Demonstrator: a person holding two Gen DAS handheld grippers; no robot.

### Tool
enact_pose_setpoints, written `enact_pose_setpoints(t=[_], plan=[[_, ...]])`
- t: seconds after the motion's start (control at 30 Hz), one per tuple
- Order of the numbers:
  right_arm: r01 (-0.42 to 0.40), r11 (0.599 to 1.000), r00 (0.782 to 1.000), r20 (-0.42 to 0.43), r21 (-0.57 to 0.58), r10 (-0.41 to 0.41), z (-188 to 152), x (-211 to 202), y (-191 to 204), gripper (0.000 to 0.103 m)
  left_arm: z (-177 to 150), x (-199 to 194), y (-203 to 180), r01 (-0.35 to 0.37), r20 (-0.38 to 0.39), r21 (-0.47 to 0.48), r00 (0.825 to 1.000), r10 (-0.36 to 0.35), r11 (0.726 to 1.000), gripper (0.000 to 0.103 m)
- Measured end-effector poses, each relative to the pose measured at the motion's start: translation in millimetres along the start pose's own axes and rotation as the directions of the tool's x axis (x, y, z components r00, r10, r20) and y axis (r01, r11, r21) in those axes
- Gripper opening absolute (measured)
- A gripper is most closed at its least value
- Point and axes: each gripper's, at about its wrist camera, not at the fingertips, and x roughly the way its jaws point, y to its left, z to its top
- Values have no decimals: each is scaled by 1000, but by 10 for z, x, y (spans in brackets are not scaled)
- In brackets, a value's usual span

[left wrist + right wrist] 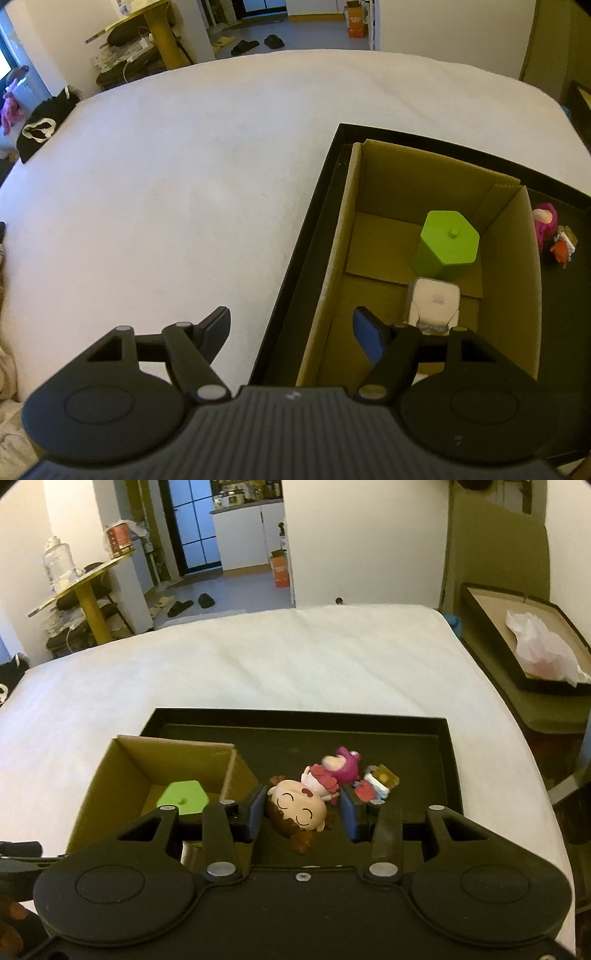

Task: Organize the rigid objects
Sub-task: 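Close the right gripper on the boy figurine, then lift the figurine with the right gripper and lower it into the box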

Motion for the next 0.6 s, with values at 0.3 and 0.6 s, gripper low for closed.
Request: enact_pose_setpoints(t=[0.3,0.6], plan=[[-15,999,1000,14,-41,15,46,-35,237,41,-40,28,105,61,19,-13,998,-61,998,71],[-37,997,999,8,-68,38,62,3,459,41,-138,69,102,146,25,6,989,-146,989,62]])
